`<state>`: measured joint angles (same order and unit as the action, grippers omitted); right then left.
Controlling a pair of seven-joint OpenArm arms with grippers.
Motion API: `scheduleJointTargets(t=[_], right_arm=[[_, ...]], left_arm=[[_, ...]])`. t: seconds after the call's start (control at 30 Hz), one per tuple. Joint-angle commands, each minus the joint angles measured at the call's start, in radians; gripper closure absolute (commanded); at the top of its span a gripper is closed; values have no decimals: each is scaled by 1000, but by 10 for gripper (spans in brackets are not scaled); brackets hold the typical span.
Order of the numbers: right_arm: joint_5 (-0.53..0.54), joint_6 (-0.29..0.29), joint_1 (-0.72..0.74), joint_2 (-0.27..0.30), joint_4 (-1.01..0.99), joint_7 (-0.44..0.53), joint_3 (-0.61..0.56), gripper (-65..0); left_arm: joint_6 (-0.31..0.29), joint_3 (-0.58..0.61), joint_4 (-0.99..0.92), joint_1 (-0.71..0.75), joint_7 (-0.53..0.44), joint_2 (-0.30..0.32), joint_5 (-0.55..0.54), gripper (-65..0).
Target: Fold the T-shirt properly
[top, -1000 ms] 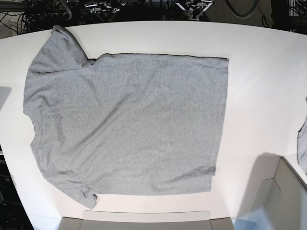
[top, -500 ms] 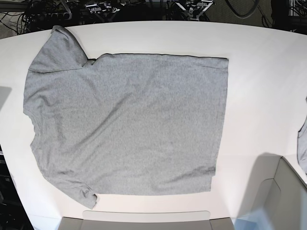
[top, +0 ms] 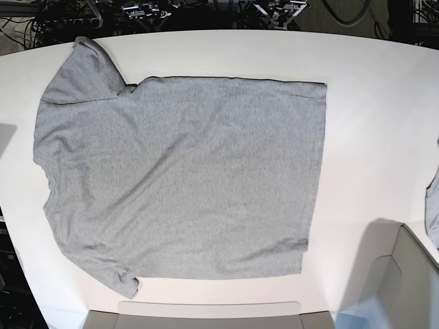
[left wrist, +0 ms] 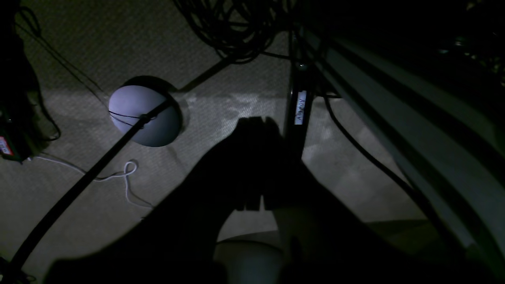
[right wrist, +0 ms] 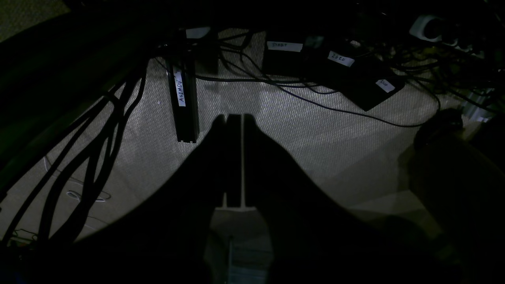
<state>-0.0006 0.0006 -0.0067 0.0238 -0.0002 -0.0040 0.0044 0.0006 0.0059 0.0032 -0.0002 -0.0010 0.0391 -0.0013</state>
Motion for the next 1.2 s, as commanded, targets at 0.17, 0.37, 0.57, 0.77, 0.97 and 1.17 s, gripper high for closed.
scheduleJointTargets(t=[0.17,0.37,0.57,0.77,0.97,1.17], right_arm=[[0,6,-31,12,7,35,4,0],[0,6,-128,54,4,344,6,0],[1,6,-272,86,4,780,6,0],[1,6,-378,117,13,1165,6,-1],[136,6,-456,127,162,1159,6,-1],[170,6,-695,143,616,1156,4,-1]], left_arm=[[3,-4,5,22,-21,0,-1,0],[3,-4,1,93,-253,5,-1,0],[2,-2,1,207,-597,23,-3,0],[2,4,-1,345,-1074,23,-1,-1],[2,-1,59,415,-1322,20,-1,-1],[2,-2,215,506,-1339,18,-1,-1]])
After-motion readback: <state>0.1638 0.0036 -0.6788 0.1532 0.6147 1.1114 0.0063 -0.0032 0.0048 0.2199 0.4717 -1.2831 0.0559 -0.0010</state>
